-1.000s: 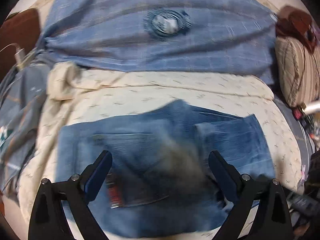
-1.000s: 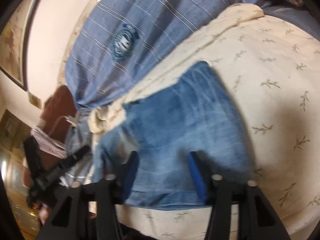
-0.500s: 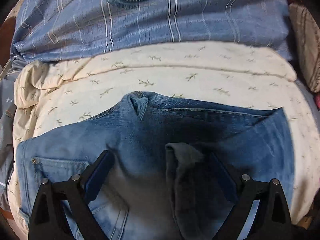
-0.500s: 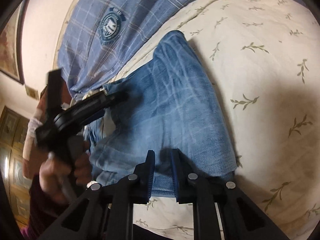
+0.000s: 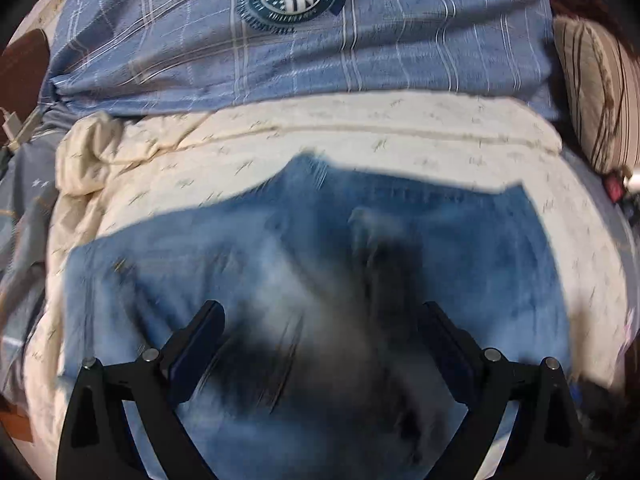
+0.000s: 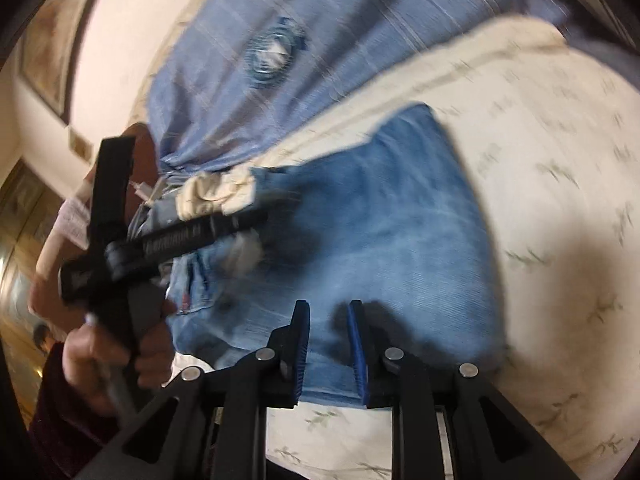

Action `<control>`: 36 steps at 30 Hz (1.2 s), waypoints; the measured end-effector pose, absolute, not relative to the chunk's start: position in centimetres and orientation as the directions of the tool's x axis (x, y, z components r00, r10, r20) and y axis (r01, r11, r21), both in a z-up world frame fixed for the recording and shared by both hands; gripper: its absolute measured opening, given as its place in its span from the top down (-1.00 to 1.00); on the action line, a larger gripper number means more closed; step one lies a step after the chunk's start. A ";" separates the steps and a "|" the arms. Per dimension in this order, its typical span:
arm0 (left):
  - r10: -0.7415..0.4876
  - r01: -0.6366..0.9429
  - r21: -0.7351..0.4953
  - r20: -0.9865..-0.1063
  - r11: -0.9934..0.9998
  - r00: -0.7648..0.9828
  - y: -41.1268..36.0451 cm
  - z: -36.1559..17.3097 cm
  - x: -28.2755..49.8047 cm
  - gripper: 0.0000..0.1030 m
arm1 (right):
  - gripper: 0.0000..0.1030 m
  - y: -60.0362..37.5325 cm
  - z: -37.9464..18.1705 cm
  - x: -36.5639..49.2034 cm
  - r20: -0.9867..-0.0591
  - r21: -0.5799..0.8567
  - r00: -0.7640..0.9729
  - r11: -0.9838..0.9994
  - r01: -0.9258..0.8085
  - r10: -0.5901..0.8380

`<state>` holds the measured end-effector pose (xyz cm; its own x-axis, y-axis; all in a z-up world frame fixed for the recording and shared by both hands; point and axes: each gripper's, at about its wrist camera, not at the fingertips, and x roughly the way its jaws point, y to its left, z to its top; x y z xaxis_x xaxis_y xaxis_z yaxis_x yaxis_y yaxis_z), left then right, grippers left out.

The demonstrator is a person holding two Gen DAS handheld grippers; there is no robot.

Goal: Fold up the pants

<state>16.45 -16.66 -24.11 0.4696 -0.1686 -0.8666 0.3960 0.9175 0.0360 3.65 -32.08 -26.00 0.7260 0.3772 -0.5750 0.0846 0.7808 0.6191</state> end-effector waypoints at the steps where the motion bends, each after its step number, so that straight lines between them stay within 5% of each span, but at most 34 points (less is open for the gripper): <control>1: -0.148 0.394 0.054 -0.873 0.918 0.464 -16.0 -24.5 15.8 -0.89 | 0.57 -31.4 -25.8 3.9 -0.582 0.601 0.725 0.795 0.077 0.369; 10: -0.015 0.392 0.209 -0.868 0.896 0.497 -14.5 -27.6 14.1 -0.89 | 0.55 -27.2 -26.7 5.0 -0.693 0.447 0.645 0.894 0.032 0.323; 19: -0.114 0.298 0.068 -0.826 0.952 0.552 -8.7 -23.6 12.1 -0.89 | 0.56 -26.6 -24.9 4.5 -0.634 0.453 0.703 0.891 0.000 0.322; 24: -0.063 0.158 0.036 -0.815 0.987 0.576 -2.5 -22.8 13.0 -0.89 | 0.56 -23.5 -25.8 5.9 -0.705 0.358 0.643 0.933 -0.042 0.299; 31: -0.028 0.003 -0.032 -0.816 0.999 0.577 4.7 -22.6 14.1 -0.89 | 0.55 -23.1 -24.4 5.6 -0.625 0.410 0.703 0.909 -0.075 0.340; 36: -0.049 -0.034 -0.081 -0.836 0.996 0.547 7.2 -23.2 15.8 -0.89 | 0.55 -21.4 -25.5 6.9 -0.687 0.359 0.655 0.931 -0.072 0.315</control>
<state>15.76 7.15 -23.17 0.5466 -0.0489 -0.8359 -0.0340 0.9962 -0.0806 6.94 -21.44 -25.54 0.6546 0.3153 -0.6871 -0.0717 0.9307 0.3587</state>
